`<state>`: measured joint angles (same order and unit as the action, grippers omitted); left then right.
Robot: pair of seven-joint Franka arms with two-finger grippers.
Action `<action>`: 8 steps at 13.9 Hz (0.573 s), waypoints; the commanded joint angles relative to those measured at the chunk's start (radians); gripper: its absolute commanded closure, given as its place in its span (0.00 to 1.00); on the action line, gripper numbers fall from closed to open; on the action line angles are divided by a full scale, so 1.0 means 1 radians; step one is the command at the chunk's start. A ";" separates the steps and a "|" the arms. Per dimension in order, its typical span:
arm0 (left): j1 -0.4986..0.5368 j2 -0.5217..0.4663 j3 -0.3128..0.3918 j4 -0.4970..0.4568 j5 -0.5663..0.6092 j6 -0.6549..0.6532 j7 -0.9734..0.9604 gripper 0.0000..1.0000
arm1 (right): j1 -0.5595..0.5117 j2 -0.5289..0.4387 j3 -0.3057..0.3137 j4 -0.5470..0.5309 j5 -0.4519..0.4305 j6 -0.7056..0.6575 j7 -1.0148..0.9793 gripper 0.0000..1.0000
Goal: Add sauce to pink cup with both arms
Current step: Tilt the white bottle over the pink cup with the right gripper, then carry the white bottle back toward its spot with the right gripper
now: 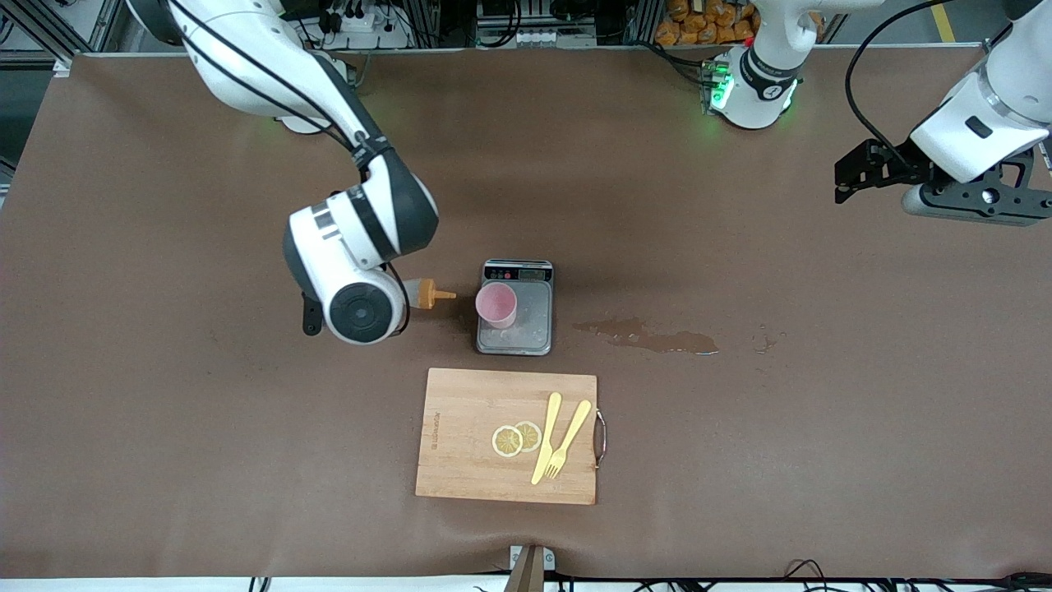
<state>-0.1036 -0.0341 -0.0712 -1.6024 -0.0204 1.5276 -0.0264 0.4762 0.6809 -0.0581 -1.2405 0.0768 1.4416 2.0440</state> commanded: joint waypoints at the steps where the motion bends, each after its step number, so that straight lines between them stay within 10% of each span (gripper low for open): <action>1: 0.005 -0.017 -0.002 -0.001 -0.015 -0.018 -0.015 0.00 | -0.094 -0.029 0.009 0.016 0.122 0.000 -0.094 0.63; 8: 0.002 0.019 -0.004 0.079 -0.003 -0.017 -0.017 0.00 | -0.293 -0.057 0.008 0.004 0.352 -0.041 -0.387 0.63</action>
<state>-0.1037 -0.0309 -0.0716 -1.5631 -0.0209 1.5263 -0.0264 0.2537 0.6589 -0.0632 -1.2203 0.3547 1.4403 1.7406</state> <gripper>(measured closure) 0.000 0.630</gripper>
